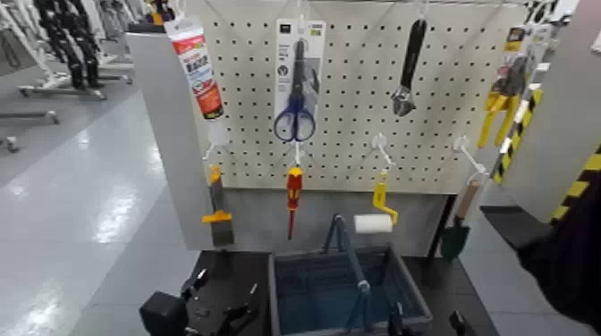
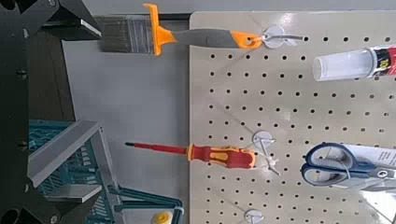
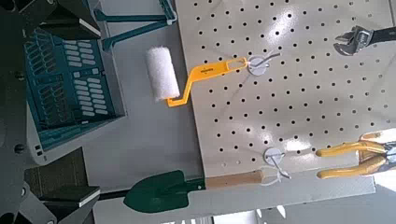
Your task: Put the red screwdriver into the crate.
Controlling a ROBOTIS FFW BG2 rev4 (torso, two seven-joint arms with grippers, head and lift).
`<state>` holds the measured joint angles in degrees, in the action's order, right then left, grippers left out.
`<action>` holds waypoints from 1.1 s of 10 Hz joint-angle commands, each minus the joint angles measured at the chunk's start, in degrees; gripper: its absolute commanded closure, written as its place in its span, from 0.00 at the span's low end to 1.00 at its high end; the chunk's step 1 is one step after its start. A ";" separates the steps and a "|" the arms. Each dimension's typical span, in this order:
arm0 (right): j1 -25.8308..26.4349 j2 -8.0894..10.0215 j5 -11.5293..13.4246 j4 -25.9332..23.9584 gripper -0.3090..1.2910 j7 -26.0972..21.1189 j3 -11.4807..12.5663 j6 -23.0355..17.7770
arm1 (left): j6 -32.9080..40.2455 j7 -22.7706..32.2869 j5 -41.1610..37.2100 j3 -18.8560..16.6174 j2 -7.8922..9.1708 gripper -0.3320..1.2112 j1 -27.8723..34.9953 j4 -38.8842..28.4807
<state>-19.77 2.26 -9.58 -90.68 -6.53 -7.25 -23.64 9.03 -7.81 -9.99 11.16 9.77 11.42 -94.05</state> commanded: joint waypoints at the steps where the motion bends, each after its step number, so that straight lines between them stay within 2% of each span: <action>1: 0.09 0.11 0.00 -0.02 0.27 -0.41 -0.31 0.18 | -1.03 -0.89 -0.03 -0.08 0.08 0.31 -0.61 0.01; 5: 0.09 0.11 0.00 -0.02 0.27 -0.68 -0.57 0.35 | -3.93 -4.58 -0.38 -0.70 -0.01 0.31 -2.90 0.19; 8: 0.09 0.11 -0.17 0.07 0.27 -0.59 -0.66 0.35 | -8.68 -10.91 -1.35 -1.67 0.08 0.31 -7.82 1.42; 11: 0.17 0.02 -0.35 0.15 0.27 -0.59 -0.84 0.35 | -13.07 -15.74 -3.72 0.44 1.75 0.31 -14.50 4.14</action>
<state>-19.62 2.29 -9.92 -90.56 -7.12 -8.06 -23.29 -3.49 -23.54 -13.40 11.03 11.13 -1.65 -90.67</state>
